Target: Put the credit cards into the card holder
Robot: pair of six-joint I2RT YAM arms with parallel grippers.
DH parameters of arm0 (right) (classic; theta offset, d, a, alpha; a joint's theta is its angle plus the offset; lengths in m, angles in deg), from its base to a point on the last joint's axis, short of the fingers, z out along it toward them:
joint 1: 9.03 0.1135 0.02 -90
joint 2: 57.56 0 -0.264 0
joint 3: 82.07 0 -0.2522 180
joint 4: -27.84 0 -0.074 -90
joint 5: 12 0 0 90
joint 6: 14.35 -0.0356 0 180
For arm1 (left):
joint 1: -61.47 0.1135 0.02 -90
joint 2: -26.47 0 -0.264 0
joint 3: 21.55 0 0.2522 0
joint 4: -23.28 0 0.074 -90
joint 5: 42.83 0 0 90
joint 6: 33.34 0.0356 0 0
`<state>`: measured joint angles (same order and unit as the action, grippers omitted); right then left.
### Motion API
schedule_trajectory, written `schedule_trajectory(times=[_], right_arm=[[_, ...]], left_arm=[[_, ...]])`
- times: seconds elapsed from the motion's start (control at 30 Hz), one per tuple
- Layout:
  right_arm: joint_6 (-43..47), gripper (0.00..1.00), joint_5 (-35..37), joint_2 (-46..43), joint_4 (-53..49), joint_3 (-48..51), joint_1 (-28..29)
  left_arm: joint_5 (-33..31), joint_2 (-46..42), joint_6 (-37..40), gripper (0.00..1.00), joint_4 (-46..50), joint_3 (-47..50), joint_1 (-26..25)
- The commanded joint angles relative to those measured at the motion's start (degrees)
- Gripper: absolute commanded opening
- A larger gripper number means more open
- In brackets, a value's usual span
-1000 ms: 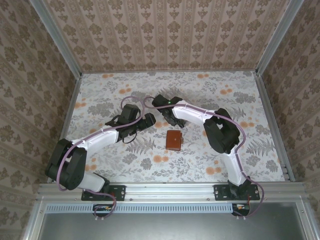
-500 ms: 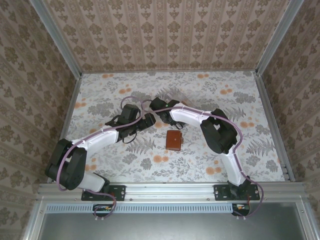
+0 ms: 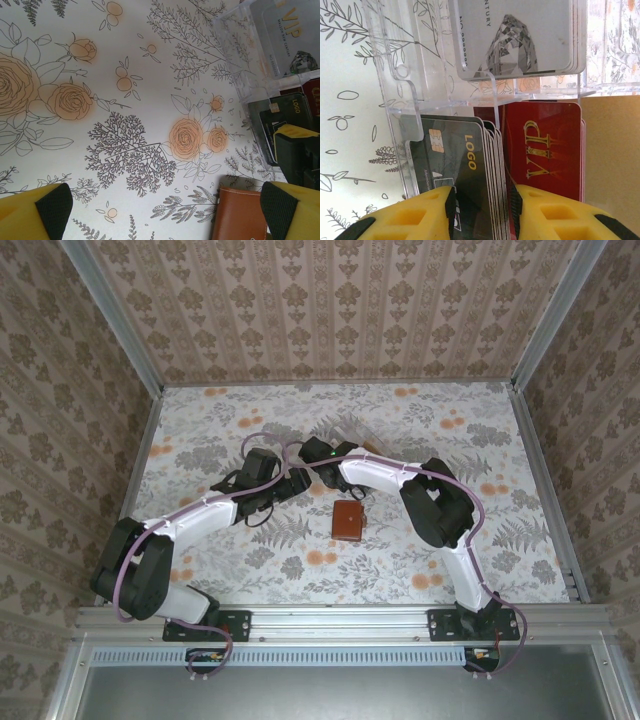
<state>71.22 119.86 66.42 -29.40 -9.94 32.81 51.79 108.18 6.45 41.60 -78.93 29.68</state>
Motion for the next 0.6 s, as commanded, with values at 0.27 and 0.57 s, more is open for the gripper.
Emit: schedule_trajectory(times=[0.27,0.57], right_arm=[[0.02,0.37,2.87,-3.41,-0.81,0.59,-0.12],[0.13,0.39,-2.71,-3.67,-1.29,0.40,-0.54]], left_arm=[[-0.75,0.46,-0.58,1.00,0.89,-0.86,0.55],[-0.84,0.73,-0.55,1.00,0.98,-1.11,0.50]])
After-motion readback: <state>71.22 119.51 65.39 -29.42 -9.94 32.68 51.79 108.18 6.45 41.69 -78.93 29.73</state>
